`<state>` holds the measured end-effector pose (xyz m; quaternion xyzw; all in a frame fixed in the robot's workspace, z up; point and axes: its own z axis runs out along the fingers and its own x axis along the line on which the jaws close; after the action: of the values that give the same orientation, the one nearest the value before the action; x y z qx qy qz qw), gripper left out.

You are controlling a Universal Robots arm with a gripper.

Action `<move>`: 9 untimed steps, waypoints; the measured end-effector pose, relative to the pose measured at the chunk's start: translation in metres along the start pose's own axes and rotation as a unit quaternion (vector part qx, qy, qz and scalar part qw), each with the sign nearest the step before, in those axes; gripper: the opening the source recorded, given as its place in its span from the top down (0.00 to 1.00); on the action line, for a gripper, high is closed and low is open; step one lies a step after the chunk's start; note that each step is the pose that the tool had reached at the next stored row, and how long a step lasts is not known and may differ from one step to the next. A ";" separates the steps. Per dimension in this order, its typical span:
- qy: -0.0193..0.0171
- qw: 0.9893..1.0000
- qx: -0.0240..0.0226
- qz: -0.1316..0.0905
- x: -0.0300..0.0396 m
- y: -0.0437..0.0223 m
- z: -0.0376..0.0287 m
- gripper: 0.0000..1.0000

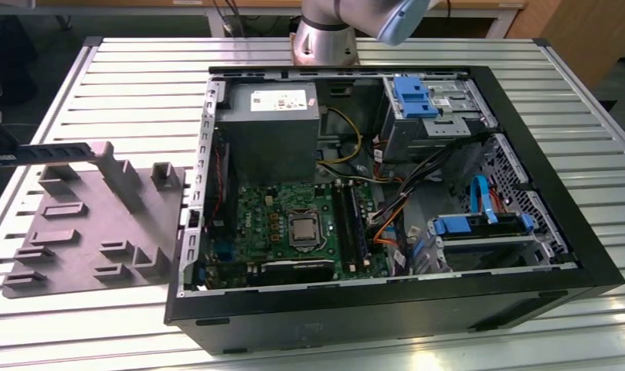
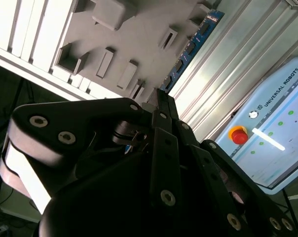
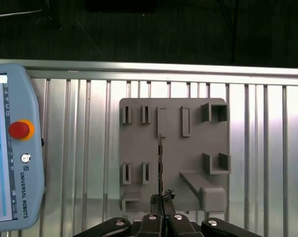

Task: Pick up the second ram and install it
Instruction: 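Pick up the second ram and move it above second insertion slot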

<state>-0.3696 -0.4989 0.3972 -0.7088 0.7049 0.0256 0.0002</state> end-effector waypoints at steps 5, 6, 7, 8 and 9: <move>0.000 1.000 0.000 0.000 -0.0002 -0.0075 -0.0003 0.89; 0.000 1.000 0.000 0.000 -0.0003 -0.0087 -0.0003 0.89; 0.000 1.000 0.000 0.000 -0.0003 -0.0099 -0.0004 0.89; 0.000 1.000 0.000 0.000 -0.0003 -0.0110 -0.0004 0.89; 0.000 1.000 0.000 0.000 -0.0004 -0.0120 -0.0004 0.89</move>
<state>-0.3575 -0.4984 0.3972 -0.7088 0.7049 0.0256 0.0002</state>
